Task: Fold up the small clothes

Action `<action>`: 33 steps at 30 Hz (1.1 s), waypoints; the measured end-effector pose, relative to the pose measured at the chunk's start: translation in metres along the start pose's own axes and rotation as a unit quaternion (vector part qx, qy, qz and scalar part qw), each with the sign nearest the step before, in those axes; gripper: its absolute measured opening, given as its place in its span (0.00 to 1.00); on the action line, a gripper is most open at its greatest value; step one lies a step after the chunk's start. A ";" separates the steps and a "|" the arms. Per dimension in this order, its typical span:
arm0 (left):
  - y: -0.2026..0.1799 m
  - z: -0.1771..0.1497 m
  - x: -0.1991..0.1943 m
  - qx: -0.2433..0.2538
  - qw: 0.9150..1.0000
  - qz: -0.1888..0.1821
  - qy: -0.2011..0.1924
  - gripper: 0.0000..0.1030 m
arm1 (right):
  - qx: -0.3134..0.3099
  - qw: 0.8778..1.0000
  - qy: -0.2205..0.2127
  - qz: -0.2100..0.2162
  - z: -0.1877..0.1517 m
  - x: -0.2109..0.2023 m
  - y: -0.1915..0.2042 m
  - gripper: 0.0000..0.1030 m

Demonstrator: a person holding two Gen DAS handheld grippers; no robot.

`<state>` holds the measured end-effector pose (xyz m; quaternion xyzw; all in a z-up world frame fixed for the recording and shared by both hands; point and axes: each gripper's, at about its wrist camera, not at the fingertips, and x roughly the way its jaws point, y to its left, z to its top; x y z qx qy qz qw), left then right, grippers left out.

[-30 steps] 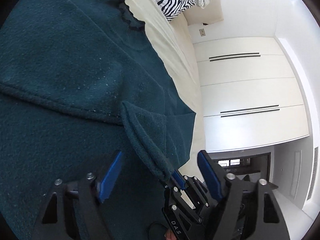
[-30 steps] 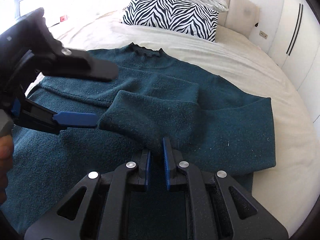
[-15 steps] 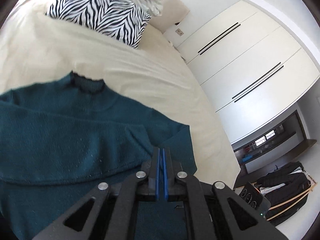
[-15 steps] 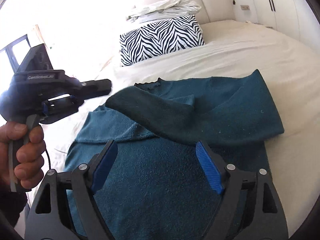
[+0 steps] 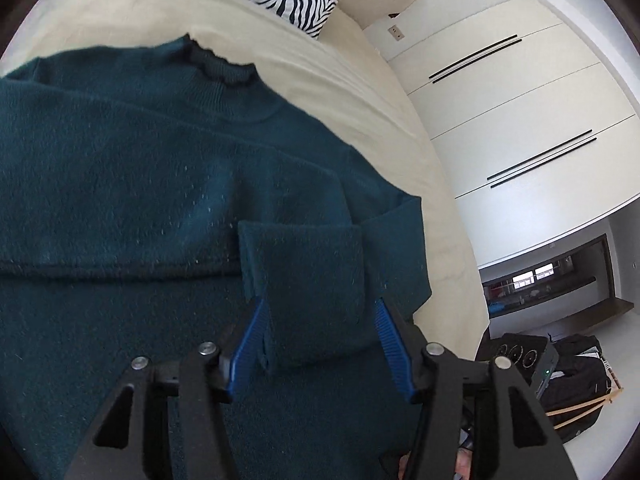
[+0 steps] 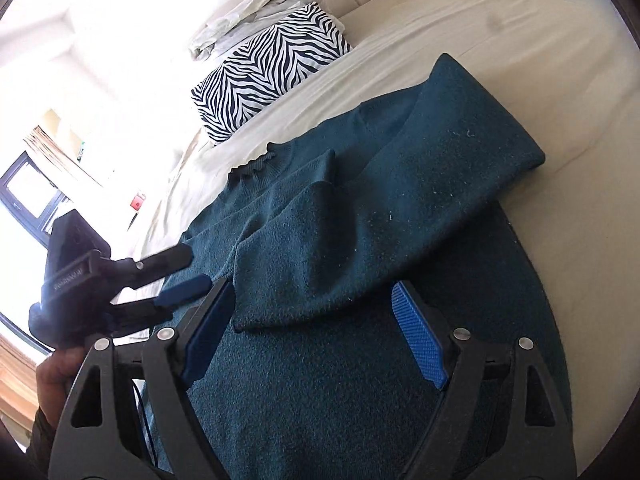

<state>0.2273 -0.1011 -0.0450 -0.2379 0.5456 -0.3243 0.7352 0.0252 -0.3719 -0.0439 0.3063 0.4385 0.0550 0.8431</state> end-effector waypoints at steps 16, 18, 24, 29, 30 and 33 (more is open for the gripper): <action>-0.051 0.007 -0.012 0.082 0.995 0.042 -0.036 0.04 | 0.064 0.996 0.017 0.061 -0.005 0.002 -0.025 0.78; -0.067 0.016 -0.036 0.106 0.991 0.040 -0.067 0.04 | 0.079 0.994 0.016 0.073 -0.004 0.003 -0.028 0.78; -0.103 0.035 -0.101 0.177 0.970 0.050 -0.157 0.04 | 0.142 0.984 0.008 0.110 0.006 0.010 -0.042 0.78; -0.093 0.044 -0.126 0.188 0.963 0.043 -0.190 0.04 | 0.181 0.976 0.010 0.123 0.016 0.027 -0.051 0.78; -0.088 0.046 -0.127 0.191 0.962 0.050 -0.191 0.04 | 0.189 0.974 0.012 0.126 0.017 0.031 -0.052 0.78; -0.060 0.053 -0.116 0.195 0.963 0.068 -0.171 0.04 | 0.205 0.971 0.017 0.123 0.023 0.043 -0.055 0.78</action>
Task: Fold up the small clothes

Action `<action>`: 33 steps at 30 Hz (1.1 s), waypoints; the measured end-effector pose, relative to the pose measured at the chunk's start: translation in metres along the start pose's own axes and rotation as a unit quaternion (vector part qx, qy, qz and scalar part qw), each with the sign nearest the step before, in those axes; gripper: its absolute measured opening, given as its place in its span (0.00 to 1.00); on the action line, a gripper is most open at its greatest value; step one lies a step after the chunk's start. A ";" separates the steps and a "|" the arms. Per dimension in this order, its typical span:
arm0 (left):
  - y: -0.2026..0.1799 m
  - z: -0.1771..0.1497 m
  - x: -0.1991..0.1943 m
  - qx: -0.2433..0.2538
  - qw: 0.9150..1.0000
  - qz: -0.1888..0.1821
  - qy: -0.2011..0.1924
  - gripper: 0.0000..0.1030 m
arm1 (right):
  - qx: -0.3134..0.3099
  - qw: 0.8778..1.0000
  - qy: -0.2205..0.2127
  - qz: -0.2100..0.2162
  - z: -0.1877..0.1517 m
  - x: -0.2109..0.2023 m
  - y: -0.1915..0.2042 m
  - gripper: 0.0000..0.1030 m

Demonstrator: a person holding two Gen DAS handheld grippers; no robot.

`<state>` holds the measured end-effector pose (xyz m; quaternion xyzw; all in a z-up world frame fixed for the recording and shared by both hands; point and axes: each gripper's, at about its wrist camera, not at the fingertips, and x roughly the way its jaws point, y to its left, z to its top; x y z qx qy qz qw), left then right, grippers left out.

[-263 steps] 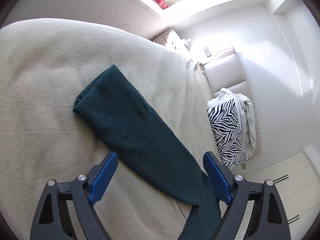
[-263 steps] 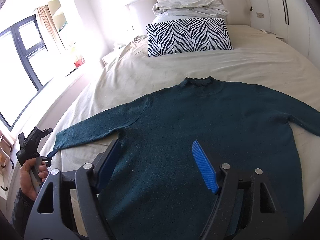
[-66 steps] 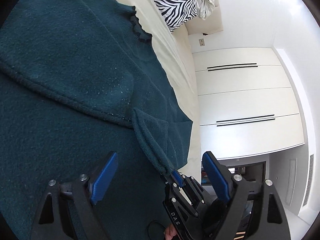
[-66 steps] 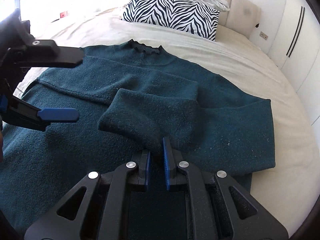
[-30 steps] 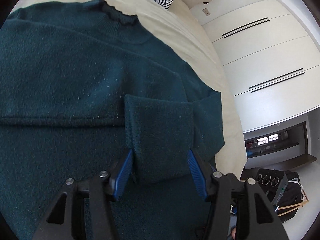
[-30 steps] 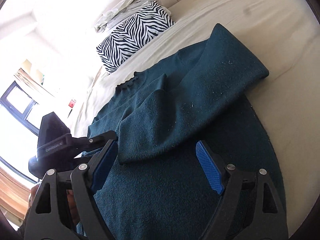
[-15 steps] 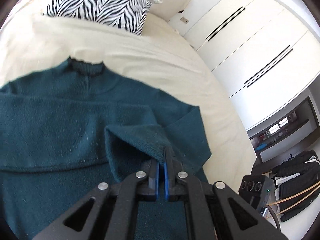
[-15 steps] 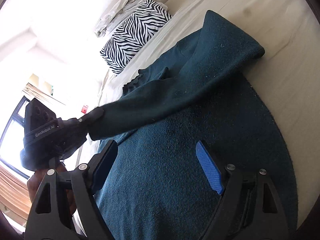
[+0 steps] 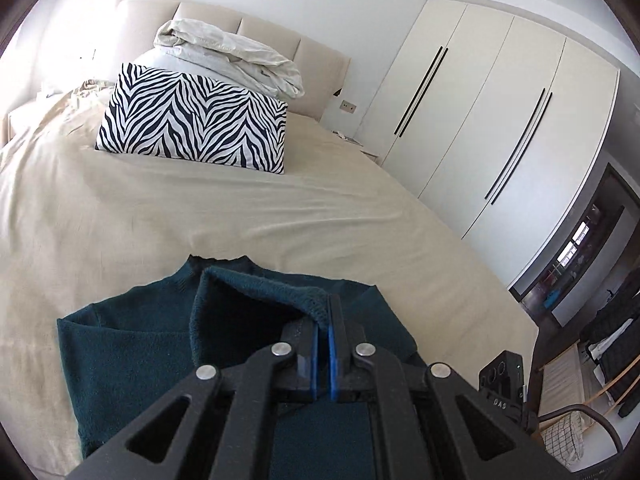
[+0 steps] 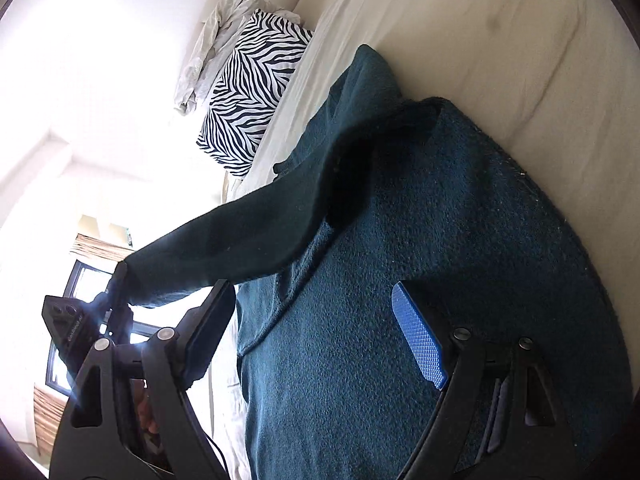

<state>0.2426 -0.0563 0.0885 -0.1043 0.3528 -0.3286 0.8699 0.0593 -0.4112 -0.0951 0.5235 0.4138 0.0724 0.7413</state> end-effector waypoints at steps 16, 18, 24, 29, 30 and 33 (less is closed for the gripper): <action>0.083 -0.051 0.040 -0.026 0.995 0.083 0.050 0.04 | 0.124 0.991 0.004 0.059 0.058 0.050 -0.009 0.78; 0.079 -0.045 0.039 -0.012 0.995 0.085 0.044 0.04 | 0.126 0.990 -0.021 0.064 0.073 0.054 -0.010 0.78; 0.084 -0.045 0.037 -0.001 0.997 0.075 0.027 0.04 | 0.166 0.974 -0.112 0.102 0.100 0.035 -0.032 0.75; 0.106 -0.078 0.059 -0.016 0.993 0.095 0.069 0.05 | 0.159 0.972 -0.130 0.111 0.097 0.032 -0.048 0.58; 0.110 -0.086 0.060 -0.025 0.993 0.093 0.074 0.06 | 0.159 0.972 -0.132 0.115 0.097 0.032 -0.050 0.57; 0.112 -0.097 0.052 -0.039 0.993 0.079 0.081 0.08 | 0.169 0.967 -0.143 0.127 0.095 0.028 -0.057 0.54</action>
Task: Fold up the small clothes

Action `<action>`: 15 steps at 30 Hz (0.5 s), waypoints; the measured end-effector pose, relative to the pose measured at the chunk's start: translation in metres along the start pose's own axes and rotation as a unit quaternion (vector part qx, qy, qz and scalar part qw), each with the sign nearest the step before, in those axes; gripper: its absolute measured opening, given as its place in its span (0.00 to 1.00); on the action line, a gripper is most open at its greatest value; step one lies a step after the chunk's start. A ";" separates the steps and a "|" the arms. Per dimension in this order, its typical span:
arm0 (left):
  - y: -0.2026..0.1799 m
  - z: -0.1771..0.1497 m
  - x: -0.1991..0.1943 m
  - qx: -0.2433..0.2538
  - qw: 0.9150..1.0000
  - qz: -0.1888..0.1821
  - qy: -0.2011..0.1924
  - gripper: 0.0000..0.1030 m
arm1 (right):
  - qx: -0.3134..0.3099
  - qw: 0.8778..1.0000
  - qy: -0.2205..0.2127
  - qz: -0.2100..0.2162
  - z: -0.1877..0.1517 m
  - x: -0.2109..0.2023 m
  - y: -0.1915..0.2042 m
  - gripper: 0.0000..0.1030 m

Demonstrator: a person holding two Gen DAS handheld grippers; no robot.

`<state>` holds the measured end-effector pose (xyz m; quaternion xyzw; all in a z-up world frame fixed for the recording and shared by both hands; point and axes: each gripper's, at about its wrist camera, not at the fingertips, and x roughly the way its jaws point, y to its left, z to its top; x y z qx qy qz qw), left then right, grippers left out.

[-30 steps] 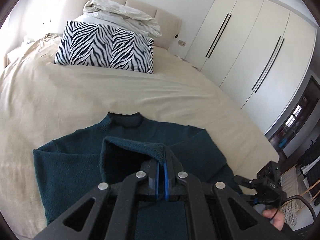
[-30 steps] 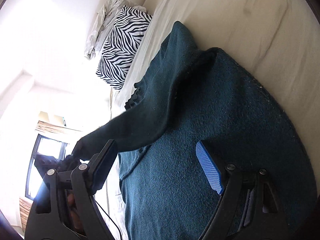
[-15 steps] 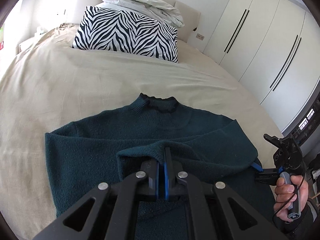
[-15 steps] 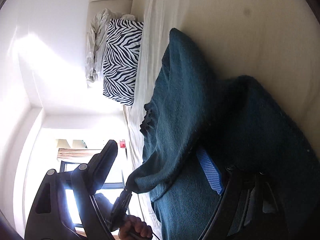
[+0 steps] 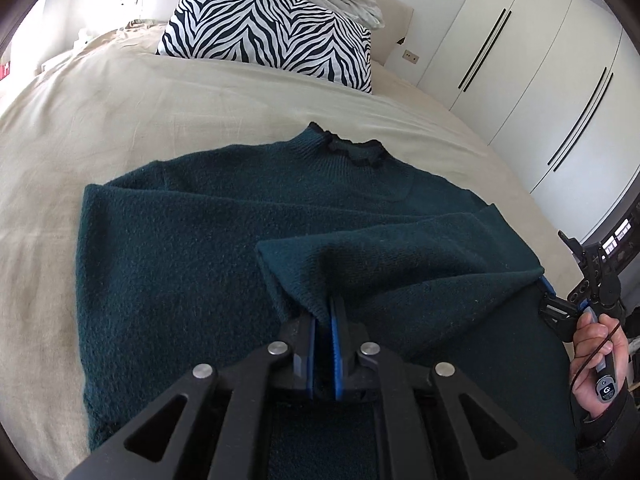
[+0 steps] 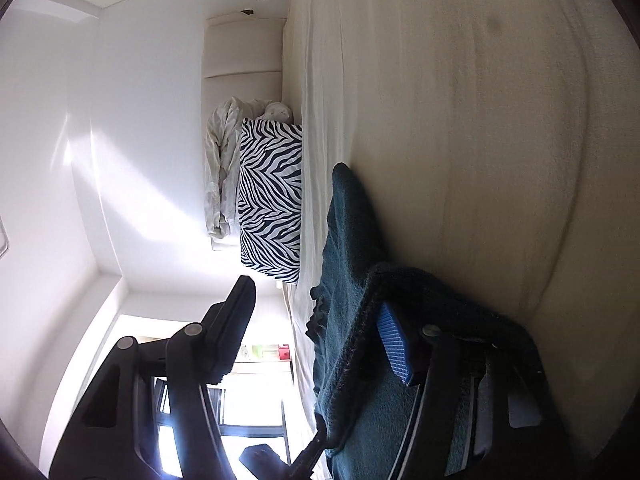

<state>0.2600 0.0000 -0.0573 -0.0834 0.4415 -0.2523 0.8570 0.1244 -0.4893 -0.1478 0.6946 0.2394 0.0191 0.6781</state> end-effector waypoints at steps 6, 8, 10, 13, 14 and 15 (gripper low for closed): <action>0.012 -0.006 -0.035 -0.040 0.999 -0.023 -0.012 0.55 | -0.031 0.999 0.020 -0.036 -0.013 0.002 0.009 0.56; 0.024 -0.001 -0.050 -0.082 0.995 -0.043 -0.040 0.60 | -0.043 0.997 0.032 -0.046 -0.019 0.004 0.012 0.56; 0.030 0.008 -0.051 -0.107 0.992 -0.051 -0.037 0.61 | -0.048 0.997 0.036 -0.050 -0.022 0.006 0.012 0.56; 0.028 0.023 -0.024 -0.099 0.994 -0.038 0.013 0.61 | -0.052 0.997 0.037 -0.054 -0.026 0.007 0.011 0.56; 0.026 0.026 -0.012 -0.092 0.995 -0.029 0.030 0.61 | -0.053 0.996 0.039 -0.056 -0.027 0.007 0.011 0.56; 0.025 0.028 0.000 -0.092 0.995 -0.019 0.044 0.61 | -0.055 0.996 0.041 -0.058 -0.029 0.008 0.012 0.56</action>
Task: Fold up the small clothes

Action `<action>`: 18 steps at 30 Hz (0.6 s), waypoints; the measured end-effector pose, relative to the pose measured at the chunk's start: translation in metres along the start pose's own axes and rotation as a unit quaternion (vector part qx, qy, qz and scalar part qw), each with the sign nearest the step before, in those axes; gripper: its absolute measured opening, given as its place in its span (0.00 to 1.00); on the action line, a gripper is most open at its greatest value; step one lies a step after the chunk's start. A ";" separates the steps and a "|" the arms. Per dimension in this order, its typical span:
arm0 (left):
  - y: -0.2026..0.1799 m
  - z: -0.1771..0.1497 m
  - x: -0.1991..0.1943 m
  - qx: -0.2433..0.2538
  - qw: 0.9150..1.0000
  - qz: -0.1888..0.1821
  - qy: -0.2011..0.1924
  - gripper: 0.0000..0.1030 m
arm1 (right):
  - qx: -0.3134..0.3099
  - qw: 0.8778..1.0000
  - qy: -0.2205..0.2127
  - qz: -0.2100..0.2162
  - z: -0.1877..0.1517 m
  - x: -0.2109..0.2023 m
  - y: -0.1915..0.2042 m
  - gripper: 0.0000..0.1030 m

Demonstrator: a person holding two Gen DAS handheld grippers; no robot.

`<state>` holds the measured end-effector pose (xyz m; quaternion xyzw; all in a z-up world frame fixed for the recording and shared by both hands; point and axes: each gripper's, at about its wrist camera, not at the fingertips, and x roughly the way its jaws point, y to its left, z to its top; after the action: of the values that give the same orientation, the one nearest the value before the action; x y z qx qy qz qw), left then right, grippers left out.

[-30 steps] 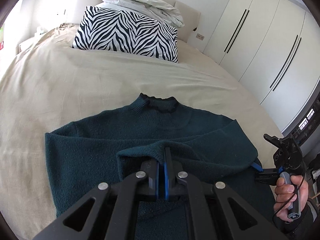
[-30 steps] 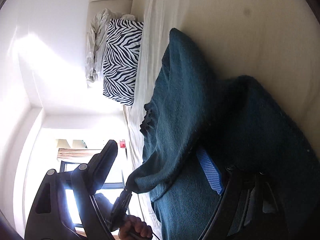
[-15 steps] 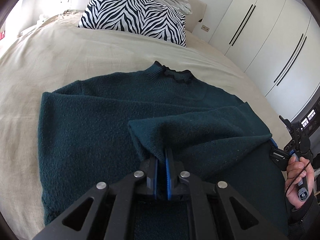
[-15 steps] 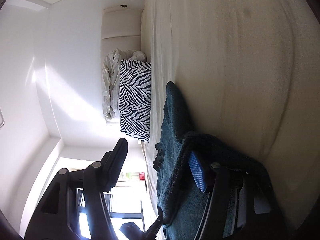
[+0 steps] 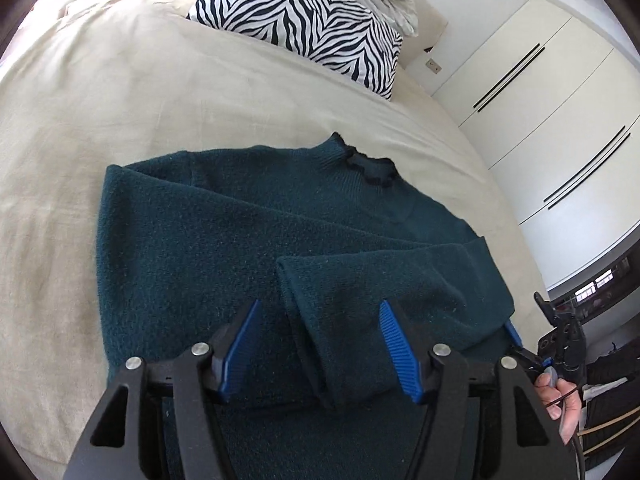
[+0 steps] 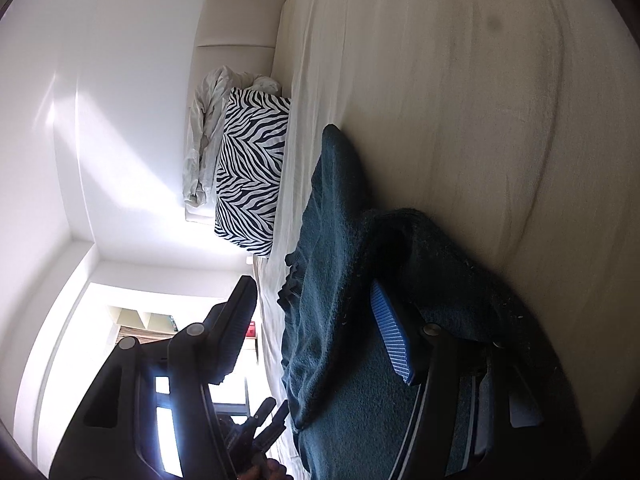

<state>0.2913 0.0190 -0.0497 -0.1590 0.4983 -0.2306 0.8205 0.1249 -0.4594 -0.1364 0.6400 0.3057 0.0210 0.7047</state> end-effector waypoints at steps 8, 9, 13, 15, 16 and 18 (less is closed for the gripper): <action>-0.005 0.020 0.021 -0.022 0.999 0.015 0.021 0.18 | -0.027 0.999 0.027 -0.015 -0.002 0.009 0.007 0.57; -0.008 0.022 0.019 -0.015 1.000 0.020 0.019 0.14 | -0.031 0.999 0.029 -0.016 -0.002 0.012 0.010 0.57; -0.024 0.035 0.002 0.014 0.999 0.033 -0.020 0.11 | -0.044 0.999 0.022 -0.024 -0.001 0.018 0.017 0.57; -0.034 0.040 -0.008 0.030 0.998 0.026 -0.053 0.10 | -0.046 0.999 0.008 -0.025 0.000 0.016 0.019 0.57; -0.038 0.042 -0.011 0.037 0.997 0.028 -0.064 0.10 | -0.046 0.999 0.000 -0.026 0.002 0.013 0.018 0.57; -0.039 0.044 -0.012 0.044 0.995 0.034 -0.080 0.10 | -0.042 0.999 -0.008 -0.028 0.005 0.010 0.014 0.56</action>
<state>0.3176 -0.0064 -0.0018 -0.1235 0.4254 -0.2108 0.8714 0.1404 -0.4567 -0.1277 0.6012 0.3171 0.0092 0.7334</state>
